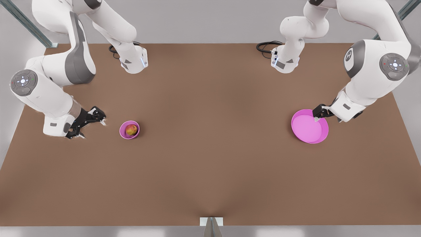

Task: Use the left arm to pick up the apple from the plate, transfer it to the gripper of the right arm, and then use the right arm to place it into the bowl

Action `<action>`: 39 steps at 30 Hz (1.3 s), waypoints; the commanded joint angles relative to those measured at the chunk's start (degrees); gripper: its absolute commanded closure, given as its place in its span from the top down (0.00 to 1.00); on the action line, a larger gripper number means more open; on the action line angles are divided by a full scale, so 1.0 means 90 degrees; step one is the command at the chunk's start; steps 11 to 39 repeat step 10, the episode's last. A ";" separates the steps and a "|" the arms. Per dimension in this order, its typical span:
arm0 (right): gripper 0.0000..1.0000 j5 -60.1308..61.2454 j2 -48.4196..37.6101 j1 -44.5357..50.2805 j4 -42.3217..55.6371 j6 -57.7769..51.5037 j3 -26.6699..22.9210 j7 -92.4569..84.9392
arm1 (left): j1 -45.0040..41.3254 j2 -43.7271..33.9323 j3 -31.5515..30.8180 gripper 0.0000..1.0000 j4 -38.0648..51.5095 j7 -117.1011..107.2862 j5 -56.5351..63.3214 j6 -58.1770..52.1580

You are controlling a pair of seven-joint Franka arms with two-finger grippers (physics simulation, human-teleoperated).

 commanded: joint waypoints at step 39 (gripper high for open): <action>1.00 0.0672 -0.0392 0.2384 -0.0472 0.0183 -0.2726 0.2928 | -0.0016 -0.0006 -0.0001 1.00 0.0006 -0.0102 0.0006 -0.0010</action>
